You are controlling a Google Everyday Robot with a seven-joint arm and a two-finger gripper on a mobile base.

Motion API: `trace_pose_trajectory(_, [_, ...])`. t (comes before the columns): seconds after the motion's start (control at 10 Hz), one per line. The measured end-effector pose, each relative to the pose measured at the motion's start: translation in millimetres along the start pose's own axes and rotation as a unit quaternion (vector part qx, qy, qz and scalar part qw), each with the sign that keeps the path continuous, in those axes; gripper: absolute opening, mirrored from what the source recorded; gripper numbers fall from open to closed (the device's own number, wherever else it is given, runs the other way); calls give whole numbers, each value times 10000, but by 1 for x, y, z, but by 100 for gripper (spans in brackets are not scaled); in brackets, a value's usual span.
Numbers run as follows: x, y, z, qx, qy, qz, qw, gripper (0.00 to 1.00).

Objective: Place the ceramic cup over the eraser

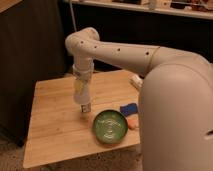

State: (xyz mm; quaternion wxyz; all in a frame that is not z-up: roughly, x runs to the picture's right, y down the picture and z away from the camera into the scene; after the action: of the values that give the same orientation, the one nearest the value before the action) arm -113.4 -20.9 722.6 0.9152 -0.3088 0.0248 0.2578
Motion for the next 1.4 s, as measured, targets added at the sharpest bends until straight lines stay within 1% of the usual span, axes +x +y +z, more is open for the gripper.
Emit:
trace_pose_trajectory(0.3, [-5, -2, 4, 281, 107, -31, 9995, 0])
trace_pose_trajectory(0.4, [-10, -4, 12, 351, 189, -63, 9992, 0])
trace_pose_trajectory(0.5, [-12, -4, 20, 340, 232, -75, 9991, 0])
trace_pose_trajectory(0.7, [-7, -15, 37, 218, 314, -6, 9993, 0])
trace_pose_trajectory(0.8, [-3, -17, 46, 33, 340, 20, 9994, 1])
trace_pose_trajectory(0.9, [0, -16, 52, -60, 358, 23, 9993, 6])
trace_pose_trajectory(1.0, [6, -16, 59, -144, 386, 32, 9991, 14])
trace_pose_trajectory(1.2, [15, -17, 71, -326, 353, 66, 9988, 36])
trace_pose_trajectory(1.4, [16, -14, 81, -487, 349, 61, 9982, 56])
